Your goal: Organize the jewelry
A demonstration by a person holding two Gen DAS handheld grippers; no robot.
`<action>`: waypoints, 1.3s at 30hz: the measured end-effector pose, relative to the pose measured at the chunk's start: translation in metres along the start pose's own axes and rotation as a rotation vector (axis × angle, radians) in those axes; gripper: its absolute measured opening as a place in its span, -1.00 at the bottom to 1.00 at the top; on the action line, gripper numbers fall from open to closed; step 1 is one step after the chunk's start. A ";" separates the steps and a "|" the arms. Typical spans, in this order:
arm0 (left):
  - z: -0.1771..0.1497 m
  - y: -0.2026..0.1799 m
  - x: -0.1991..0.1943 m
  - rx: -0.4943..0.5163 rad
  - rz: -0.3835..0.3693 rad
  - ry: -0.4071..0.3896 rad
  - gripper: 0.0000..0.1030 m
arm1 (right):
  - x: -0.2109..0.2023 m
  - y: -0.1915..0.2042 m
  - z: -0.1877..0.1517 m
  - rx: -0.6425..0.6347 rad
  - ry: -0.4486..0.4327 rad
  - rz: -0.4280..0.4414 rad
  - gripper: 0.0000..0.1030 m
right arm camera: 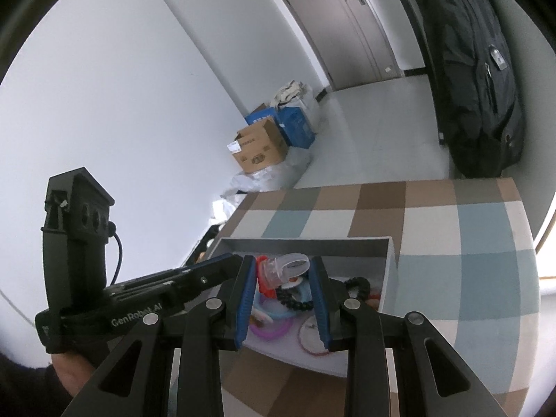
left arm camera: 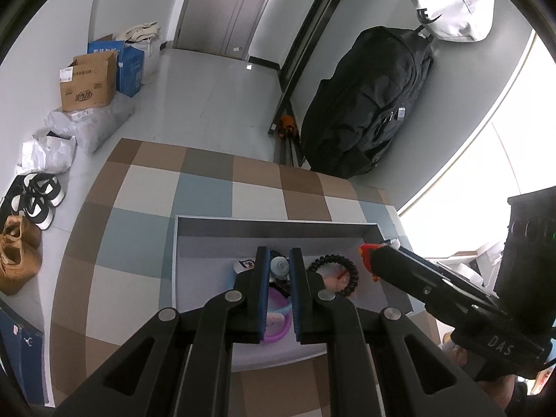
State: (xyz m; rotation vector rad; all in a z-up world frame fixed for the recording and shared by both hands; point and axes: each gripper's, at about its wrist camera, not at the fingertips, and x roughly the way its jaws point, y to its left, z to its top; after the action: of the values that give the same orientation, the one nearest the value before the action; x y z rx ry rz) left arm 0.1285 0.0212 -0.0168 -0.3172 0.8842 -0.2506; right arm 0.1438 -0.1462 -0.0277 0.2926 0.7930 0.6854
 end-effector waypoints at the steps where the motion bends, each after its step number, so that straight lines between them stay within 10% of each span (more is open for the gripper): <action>1: 0.001 0.000 0.001 -0.004 -0.003 0.002 -0.87 | 0.000 -0.001 0.000 0.002 0.003 -0.003 -0.42; 14: 0.004 0.002 0.001 -0.048 -0.115 0.001 -0.77 | -0.003 -0.002 -0.001 0.013 -0.002 0.009 -0.38; 19: 0.003 0.007 -0.004 -0.101 -0.113 -0.028 0.19 | -0.012 0.000 0.001 0.005 -0.045 0.018 0.11; 22: 0.005 0.008 -0.011 -0.110 -0.135 -0.055 0.26 | -0.018 -0.001 0.003 0.011 -0.073 0.000 0.49; 39: 0.000 0.005 -0.017 -0.052 0.072 -0.094 0.30 | -0.038 0.004 0.002 -0.023 -0.139 -0.054 0.97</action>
State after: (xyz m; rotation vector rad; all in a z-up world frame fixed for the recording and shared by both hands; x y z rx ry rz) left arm 0.1186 0.0314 -0.0064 -0.3422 0.8091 -0.1446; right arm 0.1244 -0.1684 -0.0028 0.2942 0.6582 0.6164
